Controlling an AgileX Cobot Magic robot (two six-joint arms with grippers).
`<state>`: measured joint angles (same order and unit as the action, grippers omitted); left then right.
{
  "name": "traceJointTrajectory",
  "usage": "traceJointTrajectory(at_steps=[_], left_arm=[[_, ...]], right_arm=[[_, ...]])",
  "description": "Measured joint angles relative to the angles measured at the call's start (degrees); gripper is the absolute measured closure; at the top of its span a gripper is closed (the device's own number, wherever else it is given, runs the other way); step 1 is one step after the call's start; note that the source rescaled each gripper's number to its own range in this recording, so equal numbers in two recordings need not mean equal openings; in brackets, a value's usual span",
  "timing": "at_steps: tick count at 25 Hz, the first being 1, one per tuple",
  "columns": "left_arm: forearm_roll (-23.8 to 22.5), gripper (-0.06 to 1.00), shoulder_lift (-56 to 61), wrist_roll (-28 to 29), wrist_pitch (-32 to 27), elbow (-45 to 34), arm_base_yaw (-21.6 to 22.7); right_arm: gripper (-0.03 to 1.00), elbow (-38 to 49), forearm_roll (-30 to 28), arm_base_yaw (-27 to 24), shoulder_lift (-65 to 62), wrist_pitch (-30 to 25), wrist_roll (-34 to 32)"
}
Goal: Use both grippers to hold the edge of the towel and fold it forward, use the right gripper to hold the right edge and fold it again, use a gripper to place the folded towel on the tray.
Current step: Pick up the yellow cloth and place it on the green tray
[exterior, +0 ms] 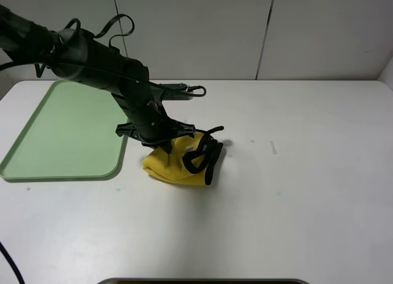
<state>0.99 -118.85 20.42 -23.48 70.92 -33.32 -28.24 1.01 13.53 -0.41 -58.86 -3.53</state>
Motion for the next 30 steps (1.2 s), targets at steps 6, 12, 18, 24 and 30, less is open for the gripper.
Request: traceJointTrajectory(at_steps=[6,12,18,24,30], left_arm=[[-3.87,0.87,4.35,-0.71,-7.31,0.88,4.31],[-5.72,0.87,6.37,-5.86,-10.09,0.90,10.87],[-5.86,0.87,6.37,-10.81,-10.14,0.90,18.14],[-5.86,0.87,6.37,-13.17,-10.08,0.90,24.00],[-5.99,0.87,6.37,-15.22,-10.05,0.90,29.86]], right_arm=[[-0.03,0.00,0.01,0.00,0.00,0.00,0.00],[-0.03,0.00,0.01,0.00,0.00,0.00,0.00],[-0.03,0.00,0.01,0.00,0.00,0.00,0.00],[-0.03,0.00,0.01,0.00,0.00,0.00,0.00],[-0.03,0.00,0.01,0.00,0.00,0.00,0.00]])
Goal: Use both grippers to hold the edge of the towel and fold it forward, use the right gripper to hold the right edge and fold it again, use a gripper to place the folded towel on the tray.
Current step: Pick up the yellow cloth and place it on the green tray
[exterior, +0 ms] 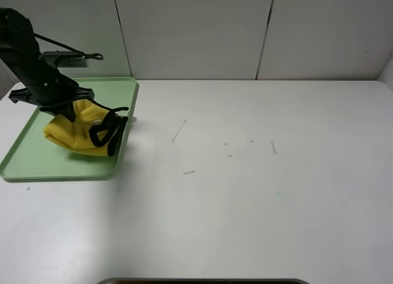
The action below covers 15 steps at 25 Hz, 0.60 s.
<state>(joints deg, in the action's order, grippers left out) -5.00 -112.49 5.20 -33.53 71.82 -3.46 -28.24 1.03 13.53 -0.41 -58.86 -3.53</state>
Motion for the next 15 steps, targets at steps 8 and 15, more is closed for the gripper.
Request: traceJointTrajectory(at_steps=[8,15], left_arm=[[-0.11,0.87,0.00,-0.94,0.16,0.00,3.83],[-0.11,0.10,0.00,-1.38,0.16,0.00,3.88]], right_arm=[[-0.03,0.00,0.00,0.00,0.00,0.00,0.00],[-0.03,0.00,0.00,0.00,0.00,0.00,0.00]])
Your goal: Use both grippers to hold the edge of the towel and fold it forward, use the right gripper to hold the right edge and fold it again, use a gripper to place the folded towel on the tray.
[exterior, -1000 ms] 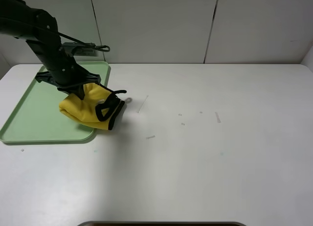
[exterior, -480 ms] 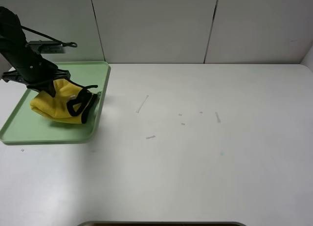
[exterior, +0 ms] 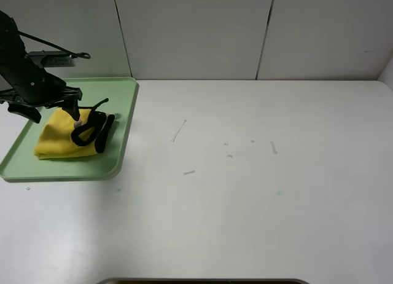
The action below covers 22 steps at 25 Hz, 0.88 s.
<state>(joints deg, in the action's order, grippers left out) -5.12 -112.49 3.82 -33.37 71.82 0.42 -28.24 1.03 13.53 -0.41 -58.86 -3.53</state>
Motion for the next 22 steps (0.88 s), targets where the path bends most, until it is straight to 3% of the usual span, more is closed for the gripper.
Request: traceJointTrajectory(at_steps=[2,5,13,22], left_arm=[[0.06,0.01,0.00,-0.96,-0.06,0.00,0.00],[0.12,-0.04,0.68,-1.30,-1.32,0.00,0.00],[0.23,-0.05,11.17,-1.81,-14.22,0.95,0.00],[4.24,-0.05,22.39,-9.34,-27.63,0.79,0.00]], right_arm=[[-0.03,0.00,0.00,0.00,0.00,0.00,0.00],[-0.03,0.00,0.00,0.00,0.00,0.00,0.00],[-0.03,0.00,0.00,0.00,0.00,0.00,0.00],[-0.03,0.00,0.00,0.00,0.00,0.00,0.00]])
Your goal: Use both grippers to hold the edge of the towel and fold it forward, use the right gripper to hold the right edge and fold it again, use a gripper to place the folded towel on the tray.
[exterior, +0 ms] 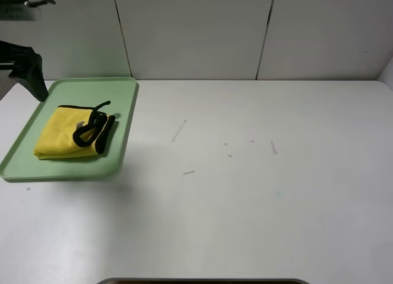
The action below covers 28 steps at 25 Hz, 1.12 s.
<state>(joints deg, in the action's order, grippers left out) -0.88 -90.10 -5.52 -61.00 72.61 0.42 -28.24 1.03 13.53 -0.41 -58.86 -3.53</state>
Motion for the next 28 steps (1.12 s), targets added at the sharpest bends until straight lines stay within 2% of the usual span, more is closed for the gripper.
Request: traceJointTrajectory(at_steps=[5,10,14,28], left_arm=[[2.94,-0.05,8.92,-1.21,-2.57,-4.70,0.00],[3.82,-0.05,19.99,-1.85,-2.80,-12.21,0.00],[4.32,-0.05,32.26,-2.17,-6.43,-17.63,0.00],[7.09,-0.05,68.83,-3.02,-6.50,-29.96,0.00]], right_arm=[[-0.03,0.00,0.00,0.00,0.00,0.00,0.00],[-0.03,0.00,0.00,0.00,0.00,0.00,0.00],[-0.03,0.00,0.00,0.00,0.00,0.00,0.00],[-0.03,0.00,0.00,0.00,0.00,0.00,0.00]])
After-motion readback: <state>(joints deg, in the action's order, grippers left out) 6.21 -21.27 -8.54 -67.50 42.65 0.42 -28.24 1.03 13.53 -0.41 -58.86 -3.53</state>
